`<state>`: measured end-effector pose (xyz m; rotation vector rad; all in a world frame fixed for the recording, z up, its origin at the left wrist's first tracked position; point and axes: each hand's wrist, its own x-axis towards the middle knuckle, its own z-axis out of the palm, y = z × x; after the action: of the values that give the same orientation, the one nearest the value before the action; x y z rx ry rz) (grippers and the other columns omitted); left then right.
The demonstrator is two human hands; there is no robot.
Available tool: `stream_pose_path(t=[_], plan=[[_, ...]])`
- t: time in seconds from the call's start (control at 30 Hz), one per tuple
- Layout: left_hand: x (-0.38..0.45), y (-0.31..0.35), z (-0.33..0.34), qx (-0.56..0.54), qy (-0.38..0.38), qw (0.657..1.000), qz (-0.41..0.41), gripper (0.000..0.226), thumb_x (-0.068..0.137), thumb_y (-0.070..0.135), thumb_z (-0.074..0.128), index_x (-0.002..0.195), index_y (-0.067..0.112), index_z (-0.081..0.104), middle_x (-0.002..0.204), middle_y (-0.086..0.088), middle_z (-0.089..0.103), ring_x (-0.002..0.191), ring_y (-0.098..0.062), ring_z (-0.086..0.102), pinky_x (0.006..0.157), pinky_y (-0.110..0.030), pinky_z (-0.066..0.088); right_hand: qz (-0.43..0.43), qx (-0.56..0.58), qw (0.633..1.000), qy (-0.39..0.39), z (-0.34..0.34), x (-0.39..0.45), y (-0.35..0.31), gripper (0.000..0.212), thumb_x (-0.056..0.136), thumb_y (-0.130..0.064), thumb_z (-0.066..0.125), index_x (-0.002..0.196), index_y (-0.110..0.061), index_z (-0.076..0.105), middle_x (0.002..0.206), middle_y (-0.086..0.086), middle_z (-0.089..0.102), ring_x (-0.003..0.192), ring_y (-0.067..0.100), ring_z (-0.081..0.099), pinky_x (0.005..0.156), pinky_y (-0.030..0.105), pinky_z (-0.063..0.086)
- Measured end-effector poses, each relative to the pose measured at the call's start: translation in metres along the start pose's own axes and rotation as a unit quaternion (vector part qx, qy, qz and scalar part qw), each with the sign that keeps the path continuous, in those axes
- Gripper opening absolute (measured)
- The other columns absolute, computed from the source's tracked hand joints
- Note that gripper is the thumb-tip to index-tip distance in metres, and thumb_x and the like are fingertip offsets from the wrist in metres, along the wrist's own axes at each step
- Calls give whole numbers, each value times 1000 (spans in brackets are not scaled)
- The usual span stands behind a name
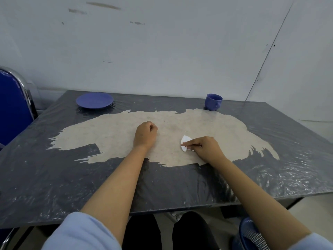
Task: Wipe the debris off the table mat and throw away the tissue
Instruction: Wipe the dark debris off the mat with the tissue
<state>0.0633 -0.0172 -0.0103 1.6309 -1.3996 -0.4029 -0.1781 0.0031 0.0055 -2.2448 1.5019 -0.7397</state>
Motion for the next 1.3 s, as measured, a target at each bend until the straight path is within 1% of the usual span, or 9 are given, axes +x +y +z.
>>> stream_pose_path(t=[0.1,0.23,0.33,0.47,0.6,0.77,1.1,1.2,1.3], plan=[[0,1,-1,-3,0,1000,1,22,94,17,48,95,9,68,98,-3,66,87,-15,58,70,-21,40,28,67,997,-34,-15,7,1,17,84,-21,73,98,-28,79,105,-9,75,88,0,65,76,2,43],[0,0,0,-4,-1,1000,5,22,94,18,48,95,10,68,96,0,65,85,-14,58,66,-18,39,63,228,971,26,-32,32,-3,18,82,-18,75,100,-19,79,101,-9,77,98,2,69,94,17,49],[1,-2,1,-2,1,1000,7,22,95,18,47,95,12,68,94,2,64,85,-12,57,65,-16,39,55,173,983,23,-26,55,-7,19,84,-17,74,101,-17,79,103,-7,76,98,6,68,93,17,48],[2,-4,2,0,5,1000,6,23,96,19,47,96,12,68,92,4,62,85,-11,57,63,-10,38,48,81,996,-2,-7,71,0,16,86,-19,71,101,-19,79,109,-3,74,93,6,65,79,6,42],[2,-5,3,-2,10,1000,9,23,96,18,47,94,12,68,91,5,62,83,-10,57,61,-10,36,31,36,999,-5,1,63,6,16,88,-25,68,101,-26,79,115,-5,73,104,12,63,88,18,42],[2,-5,3,1,7,1000,10,22,96,18,47,96,12,69,92,5,62,86,-11,58,70,-16,40,18,50,999,-5,-2,41,8,16,87,-30,69,100,-34,78,109,-15,73,97,-2,61,77,0,37],[2,-4,3,3,1,1000,6,24,95,18,46,96,11,69,97,1,65,89,-15,59,74,-22,43,17,28,999,12,-1,4,3,19,90,-35,64,105,-36,76,111,-10,74,104,10,64,82,21,44],[1,-4,2,4,1,1000,8,24,95,18,46,96,11,69,96,1,65,88,-14,59,73,-21,42,17,31,999,1,1,-3,-5,31,95,-38,54,124,-43,63,118,-7,70,106,14,63,81,21,40],[1,-4,1,1,-2,1000,7,24,95,18,46,96,11,69,98,-1,67,89,-15,59,74,-22,43,93,119,987,-48,-8,2,-10,47,95,-43,50,140,-44,36,132,1,53,109,22,52,86,31,36]])
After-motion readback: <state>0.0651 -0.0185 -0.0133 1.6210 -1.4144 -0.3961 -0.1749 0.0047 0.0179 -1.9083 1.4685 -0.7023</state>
